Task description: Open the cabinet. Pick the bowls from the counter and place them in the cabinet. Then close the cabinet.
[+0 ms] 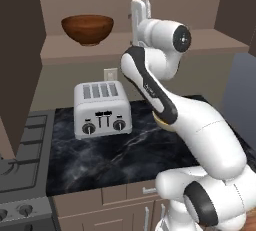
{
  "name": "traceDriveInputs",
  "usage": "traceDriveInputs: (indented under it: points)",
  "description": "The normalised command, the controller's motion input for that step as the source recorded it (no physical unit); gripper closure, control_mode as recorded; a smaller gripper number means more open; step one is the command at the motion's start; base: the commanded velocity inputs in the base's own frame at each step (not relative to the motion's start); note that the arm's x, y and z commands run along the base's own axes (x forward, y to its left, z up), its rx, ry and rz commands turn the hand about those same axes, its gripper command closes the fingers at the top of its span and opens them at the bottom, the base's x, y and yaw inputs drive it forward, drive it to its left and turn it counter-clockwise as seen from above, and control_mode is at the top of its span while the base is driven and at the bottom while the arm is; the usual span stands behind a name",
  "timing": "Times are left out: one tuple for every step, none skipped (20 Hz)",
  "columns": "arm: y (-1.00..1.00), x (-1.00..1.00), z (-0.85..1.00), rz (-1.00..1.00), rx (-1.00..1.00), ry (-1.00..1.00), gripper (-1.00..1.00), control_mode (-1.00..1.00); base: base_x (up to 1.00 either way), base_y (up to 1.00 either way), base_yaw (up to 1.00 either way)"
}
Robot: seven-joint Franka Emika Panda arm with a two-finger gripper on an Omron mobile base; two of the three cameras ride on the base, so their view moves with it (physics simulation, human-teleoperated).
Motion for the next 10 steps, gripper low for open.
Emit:
traceDriveInputs:
  points:
    - [-0.49, -0.91, 0.49, -0.09, 0.0, 0.29, -1.0, -1.0, 0.0, 0.0, 0.0]
    - [-0.5, -0.87, 0.48, -0.09, 0.0, 0.3, -1.0, -1.0, 0.0, 0.0, 0.0]
    - [-0.54, -0.82, 0.42, -0.08, 0.0, 0.31, -1.0, -1.0, 0.0, 0.0, 0.0]
    - [-0.54, -0.82, 0.38, -0.07, 0.0, 0.31, -1.0, -1.0, 0.0, 0.0, 0.0]
    - [-0.54, -0.87, 0.34, -0.05, 0.0, 0.33, -1.0, -1.0, 0.0, 0.0, 0.0]
    - [-0.51, -0.92, 0.25, -0.01, 0.0, 0.33, -1.0, -1.0, 0.0, 0.0, 0.0]
    - [-0.43, -0.91, 0.16, 0.0, 0.0, 0.35, -1.0, -1.0, 0.0, 0.0, 0.0]
    - [-0.41, -0.92, 0.07, 0.0, 0.0, 0.35, -1.0, -1.0, 0.0, 0.0, 0.0]
    - [-0.42, -0.89, 0.0, 0.0, 0.0, 0.34, -1.0, -1.0, 0.0, 0.0, 0.0]
    - [-0.4, -0.89, 0.0, 0.0, 0.0, 0.3, -1.0, -1.0, 0.0, 0.0, 0.0]
